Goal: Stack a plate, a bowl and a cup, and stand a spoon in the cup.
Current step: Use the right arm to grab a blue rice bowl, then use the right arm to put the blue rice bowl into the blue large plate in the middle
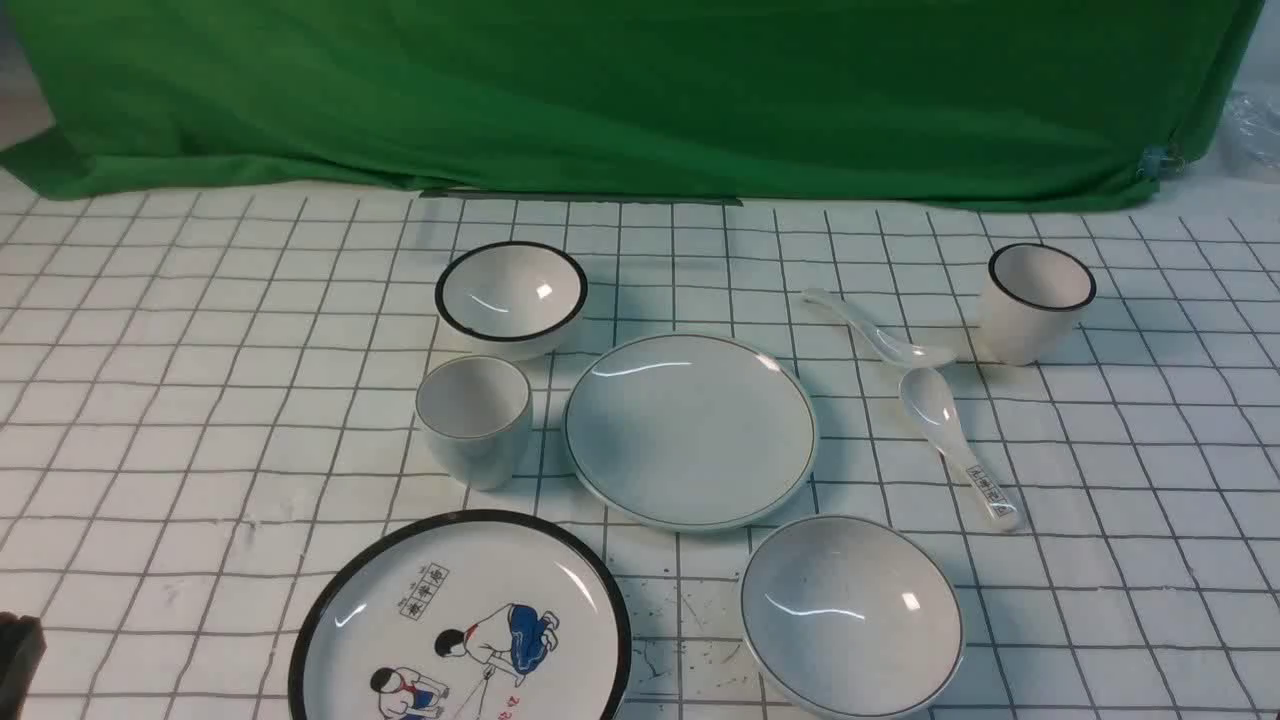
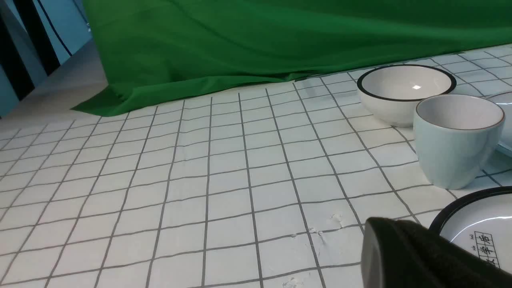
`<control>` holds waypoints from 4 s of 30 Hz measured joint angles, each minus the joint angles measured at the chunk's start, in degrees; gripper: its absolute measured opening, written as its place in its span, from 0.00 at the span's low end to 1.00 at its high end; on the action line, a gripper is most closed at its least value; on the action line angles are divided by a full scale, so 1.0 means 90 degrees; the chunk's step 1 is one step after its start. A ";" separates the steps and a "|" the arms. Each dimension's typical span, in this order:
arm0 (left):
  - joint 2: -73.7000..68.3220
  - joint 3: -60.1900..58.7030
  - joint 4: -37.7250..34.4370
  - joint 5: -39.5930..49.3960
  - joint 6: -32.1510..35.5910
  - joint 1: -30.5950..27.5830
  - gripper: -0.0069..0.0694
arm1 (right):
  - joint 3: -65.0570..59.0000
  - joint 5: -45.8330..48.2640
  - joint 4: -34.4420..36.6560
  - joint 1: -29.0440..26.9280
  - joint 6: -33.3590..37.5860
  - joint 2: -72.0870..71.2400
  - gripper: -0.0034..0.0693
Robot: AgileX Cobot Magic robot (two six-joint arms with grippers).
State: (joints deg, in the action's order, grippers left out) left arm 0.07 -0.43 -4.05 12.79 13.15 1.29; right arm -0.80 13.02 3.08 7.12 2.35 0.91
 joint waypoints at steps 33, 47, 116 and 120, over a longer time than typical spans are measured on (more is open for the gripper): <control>-0.0137 0.0018 -0.2985 -0.5780 -0.4042 0.0002 0.12 | 0.0000 -0.1978 0.1718 0.0070 -0.2889 0.0000 0.38; -0.4496 0.6139 0.0224 0.2242 -0.3696 0.0041 0.12 | 0.0707 -0.3618 0.0785 0.0070 -0.3679 0.0091 0.38; -0.7885 0.5902 -0.0140 0.3831 -0.1382 0.1219 0.12 | 1.2280 0.5107 0.1578 0.1773 0.0282 1.3627 0.15; -0.7885 0.5902 -0.0140 0.3831 -0.1382 0.1219 0.12 | 1.2315 0.5119 0.1572 0.1773 0.0195 1.3813 0.15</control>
State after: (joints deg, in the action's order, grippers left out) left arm -70.90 52.69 -5.31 47.26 0.71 12.26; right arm 110.03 59.09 17.23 23.08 4.11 125.22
